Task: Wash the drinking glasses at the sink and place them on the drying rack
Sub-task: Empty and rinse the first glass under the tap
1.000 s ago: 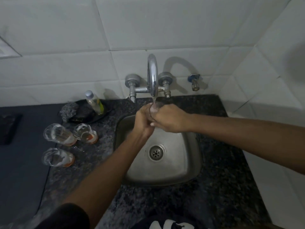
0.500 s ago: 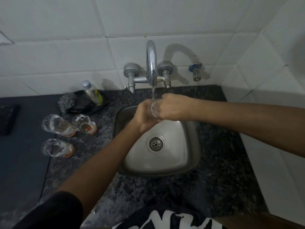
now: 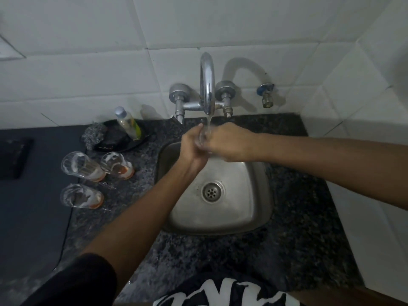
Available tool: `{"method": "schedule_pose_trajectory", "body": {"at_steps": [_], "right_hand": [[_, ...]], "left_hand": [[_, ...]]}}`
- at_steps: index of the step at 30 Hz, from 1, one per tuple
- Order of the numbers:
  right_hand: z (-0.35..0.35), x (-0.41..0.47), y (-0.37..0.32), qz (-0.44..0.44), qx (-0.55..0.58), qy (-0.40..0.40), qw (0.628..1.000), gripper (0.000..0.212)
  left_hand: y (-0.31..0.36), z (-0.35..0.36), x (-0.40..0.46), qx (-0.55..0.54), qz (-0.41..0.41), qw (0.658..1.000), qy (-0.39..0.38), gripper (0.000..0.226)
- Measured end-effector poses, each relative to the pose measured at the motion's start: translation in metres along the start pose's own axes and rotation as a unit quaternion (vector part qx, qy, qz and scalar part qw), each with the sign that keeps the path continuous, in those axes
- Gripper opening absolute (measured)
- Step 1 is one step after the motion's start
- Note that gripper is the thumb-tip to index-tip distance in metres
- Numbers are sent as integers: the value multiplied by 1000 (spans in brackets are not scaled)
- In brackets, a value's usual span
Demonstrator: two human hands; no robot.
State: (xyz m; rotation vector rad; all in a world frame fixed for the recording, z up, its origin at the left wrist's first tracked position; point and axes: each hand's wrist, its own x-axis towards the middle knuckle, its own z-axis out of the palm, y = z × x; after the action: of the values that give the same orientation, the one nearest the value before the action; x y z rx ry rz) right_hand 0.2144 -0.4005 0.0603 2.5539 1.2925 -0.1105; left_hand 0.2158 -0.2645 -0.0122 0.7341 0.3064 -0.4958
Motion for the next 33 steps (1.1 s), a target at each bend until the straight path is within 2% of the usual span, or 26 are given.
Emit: {"method": "schedule_pose_trajectory", "body": {"at_steps": [2, 4, 7, 9, 11, 12, 14, 16, 17, 20, 21, 23, 24, 25, 27, 29, 31, 33], "right_hand": [[-1, 3, -5, 47, 41, -3, 998, 28], [-4, 2, 2, -11, 4, 2, 1000, 23], [2, 3, 15, -103, -93, 2, 990, 9], [-4, 0, 9, -62, -35, -10, 997, 13], [-8, 2, -3, -4, 9, -29, 1000, 32], [-8, 4, -4, 1, -7, -32, 999, 37], [-9, 3, -1, -20, -23, -37, 999, 28], [-8, 2, 1, -74, -115, -45, 990, 8], [-3, 2, 4, -78, -171, -20, 982, 10], [-5, 0, -6, -59, -110, -45, 991, 28], [-11, -1, -10, -72, -123, -46, 989, 31], [-8, 1, -9, -76, -81, -27, 993, 27], [-11, 2, -10, -59, -46, -49, 996, 20], [-13, 2, -7, -69, -58, -60, 994, 13], [-6, 2, 2, -64, -91, -5, 994, 16], [-11, -3, -2, -43, -43, -27, 998, 10], [-12, -2, -9, -28, -7, -15, 999, 26], [-14, 0, -11, -9, -6, 9, 1000, 29]], "left_hand": [[-5, 0, 1, -56, 31, 998, 7, 35], [-8, -2, -3, -52, 28, 998, -13, 32], [0, -1, -5, 29, -40, 998, -34, 32], [4, 2, -5, 17, -55, 998, -23, 34], [3, 2, -4, -44, -39, 998, -9, 34], [3, 2, -5, -64, -33, 997, -12, 35], [4, -1, -6, -44, -44, 998, -29, 42], [11, 0, -7, 11, -84, 995, -59, 52], [14, 0, -7, 31, -98, 993, -63, 53], [12, 2, -7, 12, -69, 997, -25, 50], [8, 0, -6, -7, -59, 998, -11, 49], [1, -1, -7, -31, -51, 998, -8, 47], [2, -2, -9, -22, -55, 998, -16, 47], [4, -3, -9, 6, -64, 998, -24, 50], [11, -3, -10, 31, -90, 995, -41, 53], [11, -1, -9, 33, -73, 997, -22, 46], [7, -1, -6, -1, -43, 999, 5, 36], [6, -3, -5, -29, -38, 999, 0, 40]]}}
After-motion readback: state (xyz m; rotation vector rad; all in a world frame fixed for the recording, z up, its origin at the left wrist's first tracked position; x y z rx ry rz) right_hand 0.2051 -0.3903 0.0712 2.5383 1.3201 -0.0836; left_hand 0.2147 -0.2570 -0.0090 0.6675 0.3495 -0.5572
